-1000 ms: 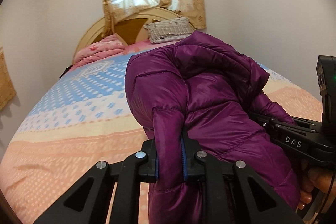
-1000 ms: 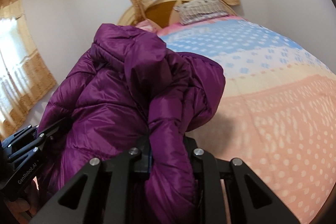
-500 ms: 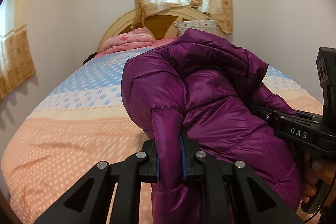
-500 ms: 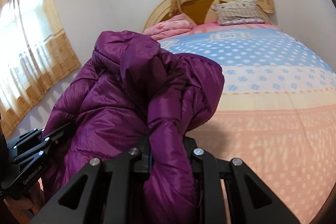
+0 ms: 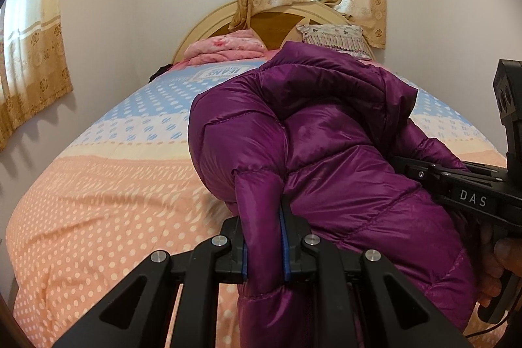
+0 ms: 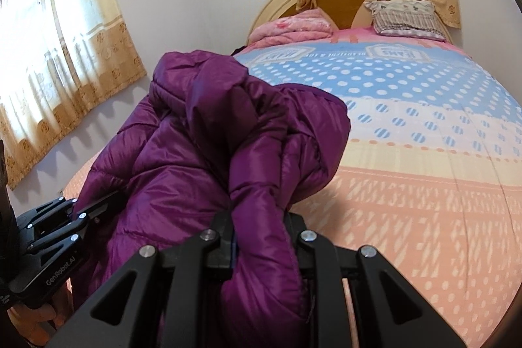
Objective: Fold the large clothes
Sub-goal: 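Grasp the jacket with the left gripper while the right gripper holds it, then lower the jacket onto the bed and open both grippers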
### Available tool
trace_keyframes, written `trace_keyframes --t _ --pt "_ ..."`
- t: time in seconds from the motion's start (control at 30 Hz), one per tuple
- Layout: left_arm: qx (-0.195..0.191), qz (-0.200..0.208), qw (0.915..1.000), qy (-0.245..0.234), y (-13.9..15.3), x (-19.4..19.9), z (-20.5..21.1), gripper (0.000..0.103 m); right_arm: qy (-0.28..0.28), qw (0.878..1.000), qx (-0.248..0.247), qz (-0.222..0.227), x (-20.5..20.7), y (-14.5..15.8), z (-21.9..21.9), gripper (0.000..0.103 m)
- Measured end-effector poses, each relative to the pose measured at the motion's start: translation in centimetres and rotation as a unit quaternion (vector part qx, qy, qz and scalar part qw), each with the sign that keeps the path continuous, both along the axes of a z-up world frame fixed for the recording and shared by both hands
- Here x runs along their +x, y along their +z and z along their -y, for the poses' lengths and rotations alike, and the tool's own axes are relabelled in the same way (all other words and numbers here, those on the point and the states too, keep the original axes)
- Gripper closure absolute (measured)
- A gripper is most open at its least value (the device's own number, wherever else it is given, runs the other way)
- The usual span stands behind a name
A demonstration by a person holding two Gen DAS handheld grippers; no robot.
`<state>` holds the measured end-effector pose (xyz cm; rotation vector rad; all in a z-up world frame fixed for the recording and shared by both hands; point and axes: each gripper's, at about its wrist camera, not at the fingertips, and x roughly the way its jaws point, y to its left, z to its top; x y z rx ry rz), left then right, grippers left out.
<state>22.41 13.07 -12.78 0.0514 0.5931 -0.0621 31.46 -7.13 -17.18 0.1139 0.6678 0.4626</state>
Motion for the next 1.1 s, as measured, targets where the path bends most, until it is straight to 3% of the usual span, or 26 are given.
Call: trace_keyframes --t 0.3,0.6,0.77,0.9,1.1 --pt "0.011 -0.015 0.9998 0.005 -2.4 0.0 -1.4 0.087 0.009 1.000 -0.013 -0.026 0.4 -2.1 -1.8 0.082" --pt "0.012 -0.022 0.9996 0.010 -4.2 0.5 -2.4 0.078 0.013 0.999 -0.018 -0.043 0.8 -3.1 -2.5 0.082" --pt "0.016 -0.023 0.9994 0.019 -5.1 0.6 -2.6 0.062 0.011 0.999 -0.022 -0.046 0.9 -3.3 -3.2 0.081" --pt "0.017 -0.019 0.9988 0.041 -5.4 0.7 -3.3 0.037 0.008 0.998 -0.021 -0.051 1.0 -3.6 -3.1 0.079" --pt "0.005 -0.022 0.9983 0.053 -5.7 1.0 -3.7 0.026 0.001 0.998 -0.015 -0.059 1.3 -4.1 -2.7 0.074"
